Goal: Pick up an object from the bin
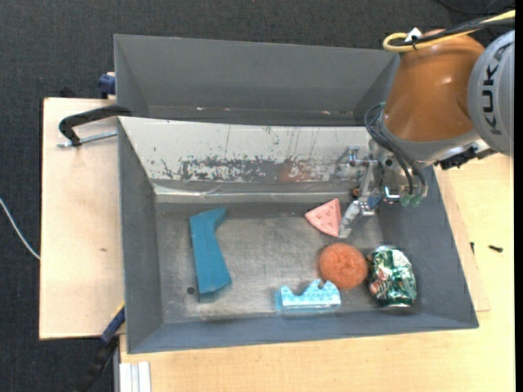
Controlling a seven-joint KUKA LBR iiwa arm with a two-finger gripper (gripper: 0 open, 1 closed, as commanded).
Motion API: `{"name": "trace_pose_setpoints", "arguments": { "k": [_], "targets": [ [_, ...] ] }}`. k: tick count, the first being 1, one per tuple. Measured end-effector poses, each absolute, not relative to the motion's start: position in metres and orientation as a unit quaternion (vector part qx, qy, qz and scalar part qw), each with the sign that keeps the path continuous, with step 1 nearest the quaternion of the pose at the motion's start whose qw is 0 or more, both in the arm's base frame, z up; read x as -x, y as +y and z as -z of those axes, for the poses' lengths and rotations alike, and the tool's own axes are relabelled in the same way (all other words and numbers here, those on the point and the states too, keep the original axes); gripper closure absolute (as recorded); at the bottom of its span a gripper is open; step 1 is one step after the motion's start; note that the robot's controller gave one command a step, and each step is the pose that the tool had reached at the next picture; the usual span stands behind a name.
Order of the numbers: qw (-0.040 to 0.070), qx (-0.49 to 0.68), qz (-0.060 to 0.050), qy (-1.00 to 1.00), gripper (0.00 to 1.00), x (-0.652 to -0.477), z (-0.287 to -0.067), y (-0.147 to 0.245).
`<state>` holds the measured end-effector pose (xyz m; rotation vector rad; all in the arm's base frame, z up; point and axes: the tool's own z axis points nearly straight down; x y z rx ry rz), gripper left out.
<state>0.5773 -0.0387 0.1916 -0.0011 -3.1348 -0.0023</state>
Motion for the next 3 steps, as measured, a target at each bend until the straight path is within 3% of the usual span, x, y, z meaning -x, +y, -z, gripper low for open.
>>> {"name": "trace_pose_setpoints", "arguments": {
  "k": [1, 2, 3],
  "targets": [
    [-0.001, 0.000, 0.000, -1.000, 0.00, -0.579, -0.196, -0.039],
    [-0.005, -0.008, 0.000, -1.000, 0.00, -0.580, -0.152, -0.047],
    [-0.002, -0.017, 0.000, -1.000, 0.00, -0.573, -0.090, -0.055]
  ]
}}
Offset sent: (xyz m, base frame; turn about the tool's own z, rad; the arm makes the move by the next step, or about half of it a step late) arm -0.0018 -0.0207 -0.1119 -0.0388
